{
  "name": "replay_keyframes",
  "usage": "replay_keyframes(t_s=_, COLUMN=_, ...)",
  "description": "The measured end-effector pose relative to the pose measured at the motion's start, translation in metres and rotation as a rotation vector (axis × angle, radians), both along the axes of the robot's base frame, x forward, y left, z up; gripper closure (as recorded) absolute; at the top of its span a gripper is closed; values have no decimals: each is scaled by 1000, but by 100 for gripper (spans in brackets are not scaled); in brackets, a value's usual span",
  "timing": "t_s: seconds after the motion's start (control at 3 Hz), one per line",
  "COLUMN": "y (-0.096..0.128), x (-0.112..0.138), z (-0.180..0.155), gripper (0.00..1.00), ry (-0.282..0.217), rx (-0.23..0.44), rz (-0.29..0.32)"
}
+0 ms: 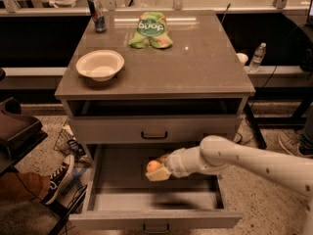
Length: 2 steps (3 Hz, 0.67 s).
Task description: Place orange into middle drawer
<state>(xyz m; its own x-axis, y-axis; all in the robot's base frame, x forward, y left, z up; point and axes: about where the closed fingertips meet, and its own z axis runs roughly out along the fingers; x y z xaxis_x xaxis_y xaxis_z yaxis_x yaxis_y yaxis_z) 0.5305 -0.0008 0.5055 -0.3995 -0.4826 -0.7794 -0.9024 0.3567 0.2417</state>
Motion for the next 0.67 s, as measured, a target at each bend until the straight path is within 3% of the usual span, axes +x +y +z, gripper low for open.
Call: replay_keyframes(t_s=0.67, y=61, x=3, z=-77, gripper=100, ry=71, rx=12, rz=40)
